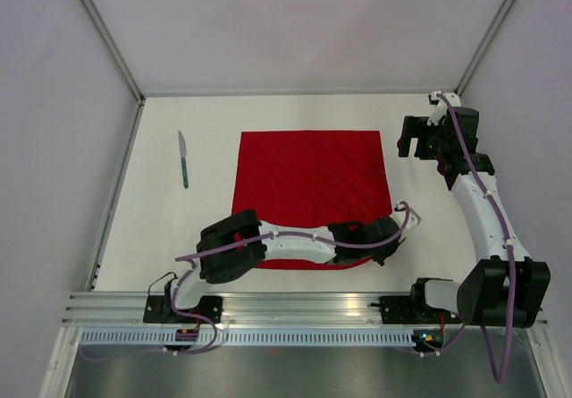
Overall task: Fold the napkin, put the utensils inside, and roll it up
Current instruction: Fold the napkin at the center of the board.
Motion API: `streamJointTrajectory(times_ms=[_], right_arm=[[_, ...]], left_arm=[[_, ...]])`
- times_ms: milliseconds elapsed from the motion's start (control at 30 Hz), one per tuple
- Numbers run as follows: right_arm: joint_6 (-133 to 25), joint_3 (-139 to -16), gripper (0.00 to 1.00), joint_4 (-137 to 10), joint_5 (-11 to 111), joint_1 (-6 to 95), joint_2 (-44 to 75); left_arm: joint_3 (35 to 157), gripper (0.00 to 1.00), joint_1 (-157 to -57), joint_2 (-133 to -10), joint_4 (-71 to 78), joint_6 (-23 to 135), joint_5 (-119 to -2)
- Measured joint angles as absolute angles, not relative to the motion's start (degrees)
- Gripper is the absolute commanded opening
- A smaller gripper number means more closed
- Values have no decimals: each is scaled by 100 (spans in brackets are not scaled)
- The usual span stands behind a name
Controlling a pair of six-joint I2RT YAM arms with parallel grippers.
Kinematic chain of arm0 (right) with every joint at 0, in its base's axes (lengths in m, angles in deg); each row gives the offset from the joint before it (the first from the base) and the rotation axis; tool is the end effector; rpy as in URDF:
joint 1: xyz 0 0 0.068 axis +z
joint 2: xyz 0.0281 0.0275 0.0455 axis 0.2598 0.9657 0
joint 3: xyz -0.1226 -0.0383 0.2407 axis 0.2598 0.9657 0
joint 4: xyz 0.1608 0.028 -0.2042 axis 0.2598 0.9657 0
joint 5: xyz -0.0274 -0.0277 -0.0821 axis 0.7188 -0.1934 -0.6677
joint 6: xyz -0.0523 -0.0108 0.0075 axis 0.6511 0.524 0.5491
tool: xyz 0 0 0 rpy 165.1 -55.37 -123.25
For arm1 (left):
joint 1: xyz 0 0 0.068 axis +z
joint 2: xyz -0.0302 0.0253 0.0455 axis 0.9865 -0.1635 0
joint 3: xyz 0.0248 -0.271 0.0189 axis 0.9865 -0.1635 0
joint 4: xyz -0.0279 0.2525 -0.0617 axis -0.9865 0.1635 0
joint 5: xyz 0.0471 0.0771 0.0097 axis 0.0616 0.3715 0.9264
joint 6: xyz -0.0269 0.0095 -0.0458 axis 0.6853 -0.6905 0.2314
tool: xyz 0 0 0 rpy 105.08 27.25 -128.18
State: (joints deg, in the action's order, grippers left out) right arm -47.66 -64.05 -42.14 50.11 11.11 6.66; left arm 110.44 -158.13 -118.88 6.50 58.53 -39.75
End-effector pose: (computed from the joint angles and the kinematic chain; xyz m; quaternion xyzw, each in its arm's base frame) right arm 0.2839 -0.0149 0.3213 0.0028 0.8748 0.0444 0.4825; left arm 0.1118 -0.4703 0.1725 0.4252 0.7833 -0.2516 0.3772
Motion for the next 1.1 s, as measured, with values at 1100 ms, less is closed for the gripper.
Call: streamJointTrajectory(times_ms=[1100], right_arm=[[-4766, -6405, 97, -4168, 5170, 1111, 773]], left_arm=[[10008, 2, -10613, -10614, 1345, 7206, -6152]])
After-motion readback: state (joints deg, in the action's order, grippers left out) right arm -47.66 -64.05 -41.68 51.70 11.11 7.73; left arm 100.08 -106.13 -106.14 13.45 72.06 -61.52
